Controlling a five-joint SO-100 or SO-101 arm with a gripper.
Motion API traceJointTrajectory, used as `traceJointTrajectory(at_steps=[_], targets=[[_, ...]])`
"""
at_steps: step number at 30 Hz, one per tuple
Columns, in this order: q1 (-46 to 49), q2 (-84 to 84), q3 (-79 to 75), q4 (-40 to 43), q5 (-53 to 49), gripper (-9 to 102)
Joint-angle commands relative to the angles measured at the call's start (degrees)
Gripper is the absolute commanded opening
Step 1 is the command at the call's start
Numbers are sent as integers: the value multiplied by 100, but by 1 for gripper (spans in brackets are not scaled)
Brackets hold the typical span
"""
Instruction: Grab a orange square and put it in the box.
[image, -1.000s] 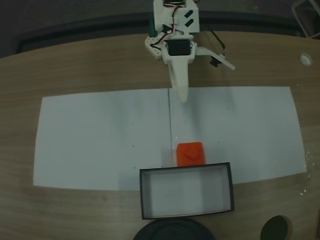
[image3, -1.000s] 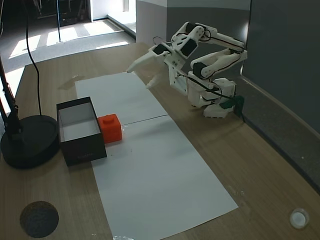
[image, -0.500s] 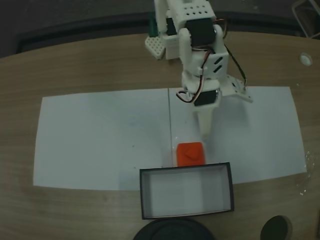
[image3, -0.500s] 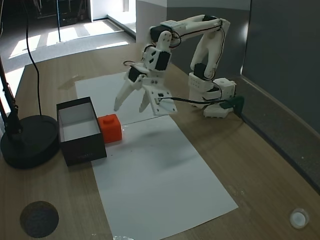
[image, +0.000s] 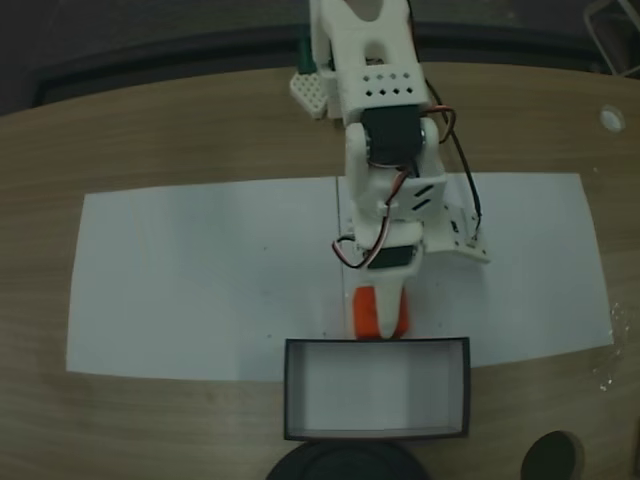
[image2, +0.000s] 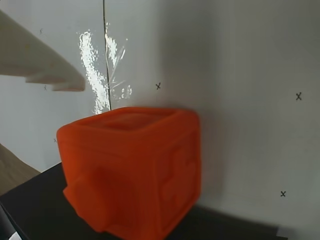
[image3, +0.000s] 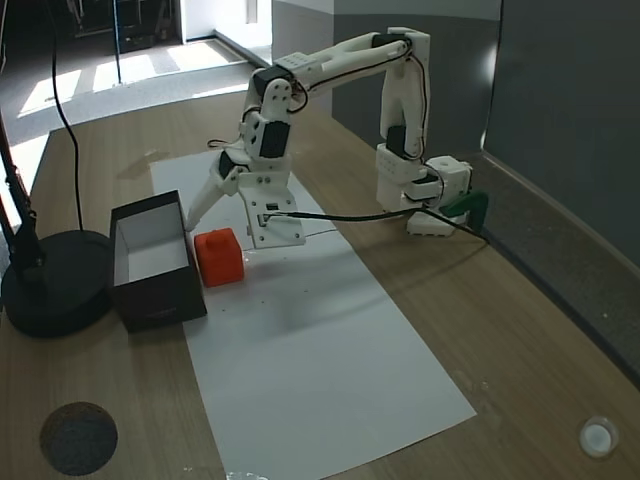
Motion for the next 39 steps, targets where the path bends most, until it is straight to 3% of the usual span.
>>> traceJointTrajectory(at_steps=[1,6,16,21,30,39], targets=[[70,26,-448,-53,-105,36],[9,-167,-422,-114,-105,34],[0,-756,-457,-220,-141,3],[44,-501,-844,149,-141,2],[18,976,-3832,2312,-149,3],[18,422,-4746,1784,-141,5]])
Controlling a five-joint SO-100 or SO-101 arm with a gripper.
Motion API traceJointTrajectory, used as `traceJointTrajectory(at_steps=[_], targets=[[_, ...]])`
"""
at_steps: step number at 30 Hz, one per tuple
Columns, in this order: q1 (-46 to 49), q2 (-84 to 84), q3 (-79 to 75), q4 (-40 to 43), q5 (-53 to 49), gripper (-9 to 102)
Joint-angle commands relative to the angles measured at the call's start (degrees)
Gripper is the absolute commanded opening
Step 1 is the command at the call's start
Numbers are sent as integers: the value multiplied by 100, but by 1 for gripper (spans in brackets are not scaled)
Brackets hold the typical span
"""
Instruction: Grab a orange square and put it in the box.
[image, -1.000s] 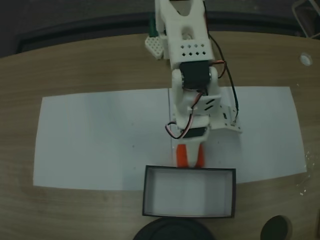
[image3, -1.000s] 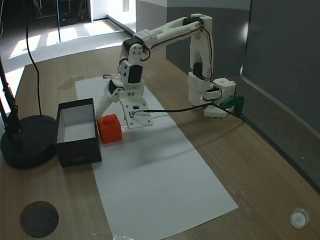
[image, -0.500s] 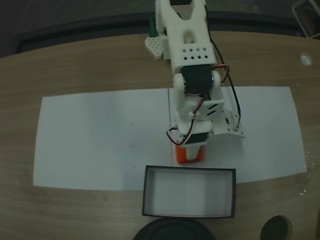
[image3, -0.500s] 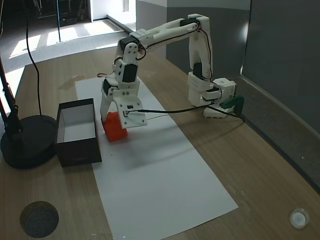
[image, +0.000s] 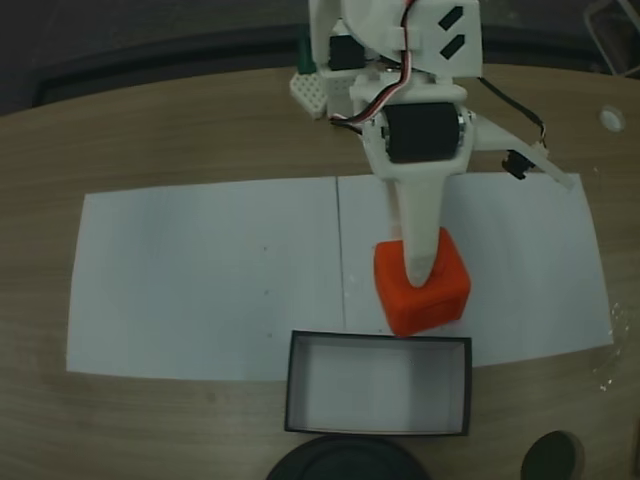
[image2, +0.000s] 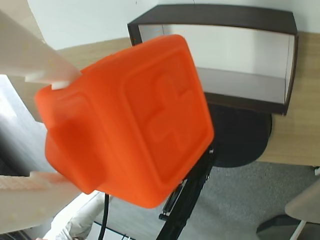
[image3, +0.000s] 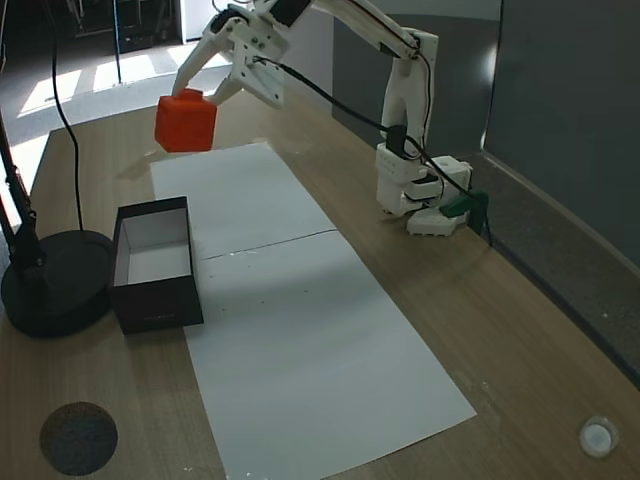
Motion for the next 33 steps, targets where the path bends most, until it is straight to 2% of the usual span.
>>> traceJointTrajectory(at_steps=[1,12,14,18,19,26,31,33], targets=[[18,-316,-352,-281,18,5],[272,-1960,-404,-800,0,6],[272,-2057,-404,-791,35,12],[316,-2092,-387,-712,123,33],[316,-2048,-360,-712,114,34],[272,-1828,-879,-53,123,26],[53,-976,-1459,1107,62,3],[-149,-483,-1512,1644,-123,1]])
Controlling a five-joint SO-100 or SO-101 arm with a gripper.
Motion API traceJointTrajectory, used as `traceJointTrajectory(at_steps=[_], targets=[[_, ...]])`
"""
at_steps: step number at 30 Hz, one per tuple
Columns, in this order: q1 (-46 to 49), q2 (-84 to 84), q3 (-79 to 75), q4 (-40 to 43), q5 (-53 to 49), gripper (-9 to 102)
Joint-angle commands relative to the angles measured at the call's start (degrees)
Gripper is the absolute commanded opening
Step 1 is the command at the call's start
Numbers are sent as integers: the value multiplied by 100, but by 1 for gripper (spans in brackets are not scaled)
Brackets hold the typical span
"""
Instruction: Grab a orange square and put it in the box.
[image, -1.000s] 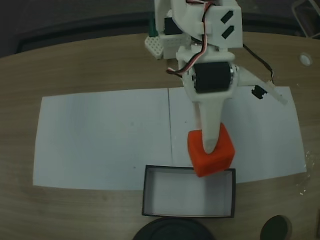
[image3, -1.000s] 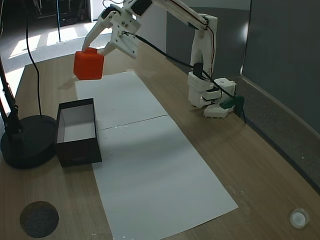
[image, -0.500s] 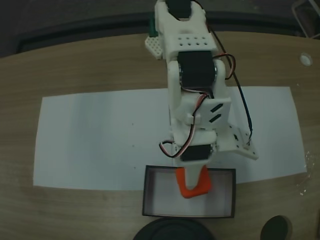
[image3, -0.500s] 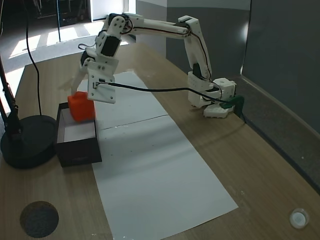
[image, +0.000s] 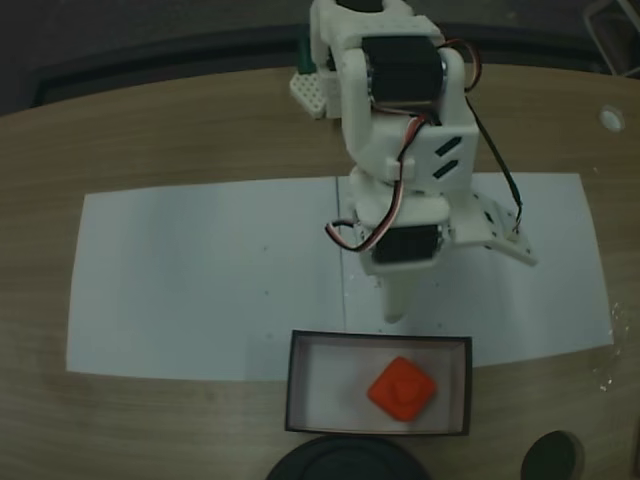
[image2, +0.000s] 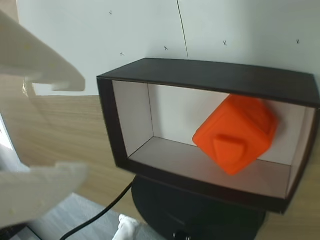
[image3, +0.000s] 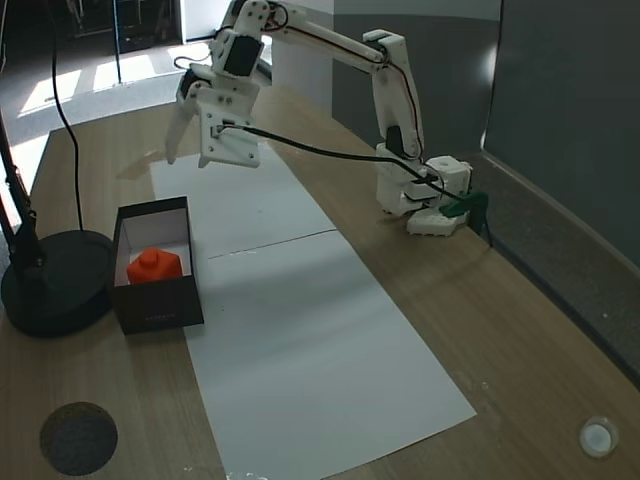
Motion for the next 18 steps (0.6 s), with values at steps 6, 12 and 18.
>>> traceJointTrajectory(at_steps=[6,12,18], targets=[[-439,3384,756,431,-35,0],[-360,6187,3199,272,-88,0],[237,8701,5836,-694,-97,0]])
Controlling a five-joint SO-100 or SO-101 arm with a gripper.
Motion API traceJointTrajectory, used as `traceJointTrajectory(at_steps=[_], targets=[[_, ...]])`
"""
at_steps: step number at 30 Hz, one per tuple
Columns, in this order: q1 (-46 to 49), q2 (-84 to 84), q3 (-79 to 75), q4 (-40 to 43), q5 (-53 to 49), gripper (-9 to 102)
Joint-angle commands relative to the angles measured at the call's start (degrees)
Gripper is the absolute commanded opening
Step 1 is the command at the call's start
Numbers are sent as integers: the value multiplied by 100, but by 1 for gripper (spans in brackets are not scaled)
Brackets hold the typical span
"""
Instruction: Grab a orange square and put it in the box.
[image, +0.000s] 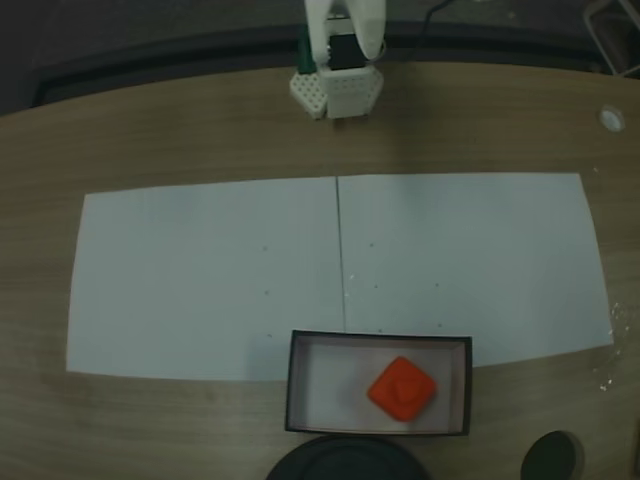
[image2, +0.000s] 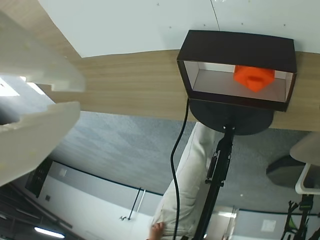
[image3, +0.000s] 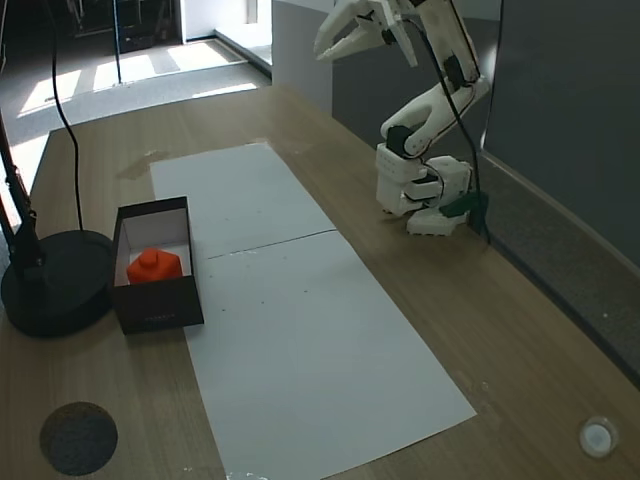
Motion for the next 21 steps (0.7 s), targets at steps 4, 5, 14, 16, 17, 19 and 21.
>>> traceJointTrajectory(at_steps=[4,5,14,16,17,19,21], targets=[[492,2215,2663,-1204,-26,0],[598,2514,3085,-1459,-26,0],[853,4113,5836,-2918,-9,0],[853,4061,6372,-3173,-9,0],[853,4043,6645,-3349,-9,0],[853,4043,7189,-3665,9,0],[809,4043,7726,-3797,26,0]])
